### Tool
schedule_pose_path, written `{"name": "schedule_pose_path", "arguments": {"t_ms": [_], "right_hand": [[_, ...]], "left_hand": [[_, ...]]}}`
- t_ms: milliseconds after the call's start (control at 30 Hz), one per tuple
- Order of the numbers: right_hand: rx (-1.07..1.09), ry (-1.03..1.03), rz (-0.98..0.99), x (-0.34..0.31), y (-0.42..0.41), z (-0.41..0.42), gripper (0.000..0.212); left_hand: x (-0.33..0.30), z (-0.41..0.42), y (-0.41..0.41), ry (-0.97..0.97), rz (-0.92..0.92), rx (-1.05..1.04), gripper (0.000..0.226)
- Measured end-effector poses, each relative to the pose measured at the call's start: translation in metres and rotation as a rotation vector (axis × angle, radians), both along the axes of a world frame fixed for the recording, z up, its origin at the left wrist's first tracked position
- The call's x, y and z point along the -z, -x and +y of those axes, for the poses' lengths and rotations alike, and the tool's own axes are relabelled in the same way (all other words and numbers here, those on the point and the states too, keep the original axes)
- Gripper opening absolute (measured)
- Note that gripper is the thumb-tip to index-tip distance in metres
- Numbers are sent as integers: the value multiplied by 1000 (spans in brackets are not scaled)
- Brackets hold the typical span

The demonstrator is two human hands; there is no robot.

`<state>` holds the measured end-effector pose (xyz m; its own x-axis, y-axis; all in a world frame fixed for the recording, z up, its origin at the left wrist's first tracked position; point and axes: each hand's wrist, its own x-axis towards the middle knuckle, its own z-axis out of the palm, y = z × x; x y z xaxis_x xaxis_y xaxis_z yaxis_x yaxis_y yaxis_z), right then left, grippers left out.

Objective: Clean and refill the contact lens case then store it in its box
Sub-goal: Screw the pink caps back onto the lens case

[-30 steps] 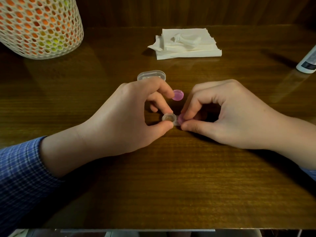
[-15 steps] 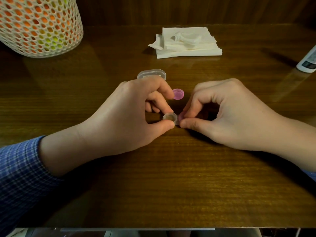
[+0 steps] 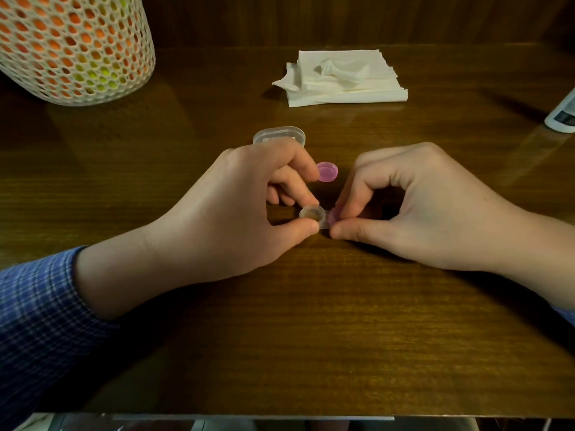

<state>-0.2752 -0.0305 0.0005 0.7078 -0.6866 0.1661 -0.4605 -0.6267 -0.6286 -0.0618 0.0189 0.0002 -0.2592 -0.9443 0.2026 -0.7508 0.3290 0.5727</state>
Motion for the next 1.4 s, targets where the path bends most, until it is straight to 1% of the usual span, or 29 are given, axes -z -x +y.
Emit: {"name": "schedule_pose_path", "arguments": {"t_ms": [100, 233, 367, 667, 900, 967, 1100, 1233, 1400], "right_hand": [[-14, 10, 5, -1, 1, -1, 13], [-65, -4, 23, -2, 3, -3, 7], [-12, -13, 8, 0, 1, 0, 7], [119, 65, 4, 7, -5, 12, 14], [150, 87, 21, 7, -8, 13, 17], [149, 51, 18, 4, -8, 11, 18], [109, -27, 25, -1, -5, 5, 18], [88, -2, 34, -2, -3, 2, 14], [176, 18, 32, -2, 5, -4, 28]], "left_hand": [[0, 0, 0, 2, 0, 0, 44], [1, 0, 0, 5, 4, 10, 45], [1, 0, -2, 6, 6, 6, 43], [0, -4, -2, -10, 17, -17, 41], [1, -2, -1, -2, 18, -34, 41], [0, -2, -1, -4, 16, -34, 44], [-1, 0, 0, 0, 27, -27, 59], [1, 1, -1, 27, 18, -17, 67], [2, 1, -4, 49, 9, 28, 75]]}}
